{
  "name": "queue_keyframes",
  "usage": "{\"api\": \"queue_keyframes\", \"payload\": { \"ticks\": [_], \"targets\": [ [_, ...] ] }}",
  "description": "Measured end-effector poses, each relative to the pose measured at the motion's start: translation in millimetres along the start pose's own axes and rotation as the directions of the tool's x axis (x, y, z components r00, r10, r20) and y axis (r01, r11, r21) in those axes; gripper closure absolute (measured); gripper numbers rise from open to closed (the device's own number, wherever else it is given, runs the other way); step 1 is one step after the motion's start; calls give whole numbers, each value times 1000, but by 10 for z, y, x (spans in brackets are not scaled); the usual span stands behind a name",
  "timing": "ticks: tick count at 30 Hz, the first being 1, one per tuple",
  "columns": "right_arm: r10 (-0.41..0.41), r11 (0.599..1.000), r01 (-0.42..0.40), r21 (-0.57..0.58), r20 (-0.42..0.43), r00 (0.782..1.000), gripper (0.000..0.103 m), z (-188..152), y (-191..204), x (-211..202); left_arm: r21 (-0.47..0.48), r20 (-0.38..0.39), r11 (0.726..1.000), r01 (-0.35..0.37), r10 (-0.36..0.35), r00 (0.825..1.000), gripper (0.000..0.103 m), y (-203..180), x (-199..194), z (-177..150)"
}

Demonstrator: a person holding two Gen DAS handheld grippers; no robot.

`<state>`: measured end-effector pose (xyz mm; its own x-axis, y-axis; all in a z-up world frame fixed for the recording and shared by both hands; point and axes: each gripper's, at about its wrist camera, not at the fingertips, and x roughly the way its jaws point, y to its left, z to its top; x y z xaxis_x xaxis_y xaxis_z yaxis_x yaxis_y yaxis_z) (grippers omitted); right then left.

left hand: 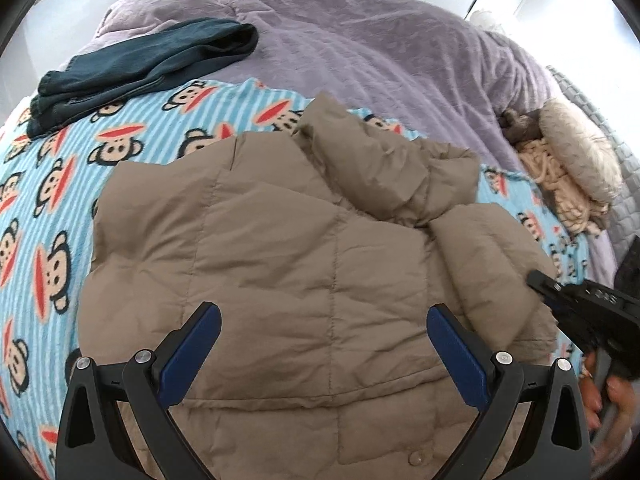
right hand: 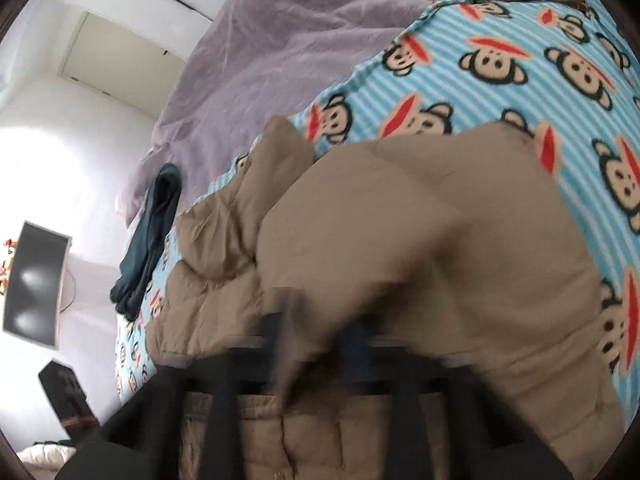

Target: Fold large clothes

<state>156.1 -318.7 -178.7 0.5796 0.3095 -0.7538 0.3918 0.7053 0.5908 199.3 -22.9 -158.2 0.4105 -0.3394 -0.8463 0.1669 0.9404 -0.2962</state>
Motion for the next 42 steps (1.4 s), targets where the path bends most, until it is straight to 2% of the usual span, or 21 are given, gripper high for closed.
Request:
{"api": "queue_keyframes", "payload": {
  "ticks": [3, 5, 7, 11, 12, 13, 14, 15, 18, 20, 23, 26, 28, 29, 30, 31, 32, 33, 36, 39, 42],
  "targets": [
    [33, 990, -31, -136, 10, 999, 94, 21, 312, 15, -43, 21, 994, 105, -104, 994, 0, 109, -105, 26],
    [50, 963, -50, -263, -7, 999, 94, -65, 575, 29, -71, 36, 983, 170, -168, 985, 0, 185, -165, 43],
    [52, 916, -71, -395, -57, 997, 94, -249, 850, 92, -98, 31, 968, 230, -228, 973, 0, 262, -189, 56],
    [-35, 829, -58, -557, -155, 987, 90, -707, 1175, 379, -149, -13, 941, 302, -308, 951, 0, 328, -118, 41],
    [-55, 820, -50, -570, -166, 985, 75, -764, 1203, 431, -155, -25, 937, 312, -319, 947, 0, 324, -85, 32],
    [-92, 811, -36, -584, -188, 978, 50, -866, 1216, 486, -157, -32, 935, 317, -325, 945, 0, 321, -66, 22],
    [-108, 812, -29, -583, -198, 974, 39, -918, 1184, 484, -162, -42, 933, 321, -332, 942, 0, 303, -28, 15],
    [-111, 816, -28, -577, -204, 973, 32, -938, 1158, 466, -165, -48, 931, 324, -336, 941, 0, 297, -3, 4],
    [-84, 853, -48, -520, -227, 970, 32, -911, 928, 274, -173, -72, 927, 334, -350, 934, 0, 256, 123, -18],
    [-83, 906, -22, -424, -228, 970, 32, -787, 567, 75, -169, -97, 935, 313, -332, 938, 0, 212, 236, -25],
    [-55, 982, 10, -190, -231, 971, 32, -532, -112, -159, -159, -128, 946, 284, -305, 944, 0, 159, 387, -34],
    [17, 996, 0, 87, -187, 982, 32, -317, -801, -351, -157, -142, 951, 268, -290, 946, 0, 71, 516, -14],
    [51, 981, -24, 194, -135, 989, 32, -216, -1068, -434, -144, -134, 955, 261, -280, 950, 21, -20, 538, 15],
    [54, 970, -25, 241, -112, 992, 33, -159, -1196, -459, -133, -138, 959, 251, -268, 953, 48, -55, 546, 22],
    [58, 959, -30, 280, -95, 994, 41, -104, -1299, -470, -114, -148, 965, 235, -250, 957, 81, -103, 552, 31],
    [68, 947, -41, 318, -75, 995, 67, -51, -1388, -471, -101, -156, 965, 242, -256, 954, 90, -134, 540, 29],
    [68, 942, -42, 333, -69, 995, 82, -18, -1435, -462, -96, -144, 963, 253, -265, 954, 90, -144, 492, 21],
    [64, 941, -37, 336, -71, 995, 92, 18, -1461, -440, -78, -119, 963, 258, -266, 957, 90, -158, 403, 5],
    [66, 968, -47, 248, -70, 995, 93, 99, -1312, -418, -15, -66, 977, 212, -213, 975, 90, -103, 187, -101],
    [42, 991, -29, 128, -99, 994, 93, 38, -1030, -302, -42, -118, 990, 136, -140, 983, 90, 144, 298, -222],
    [-20, 998, 27, 56, -135, 991, 93, -90, -936, -116, -97, -155, 987, 127, -141, 978, 87, 343, 443, -275]
  ]
}}
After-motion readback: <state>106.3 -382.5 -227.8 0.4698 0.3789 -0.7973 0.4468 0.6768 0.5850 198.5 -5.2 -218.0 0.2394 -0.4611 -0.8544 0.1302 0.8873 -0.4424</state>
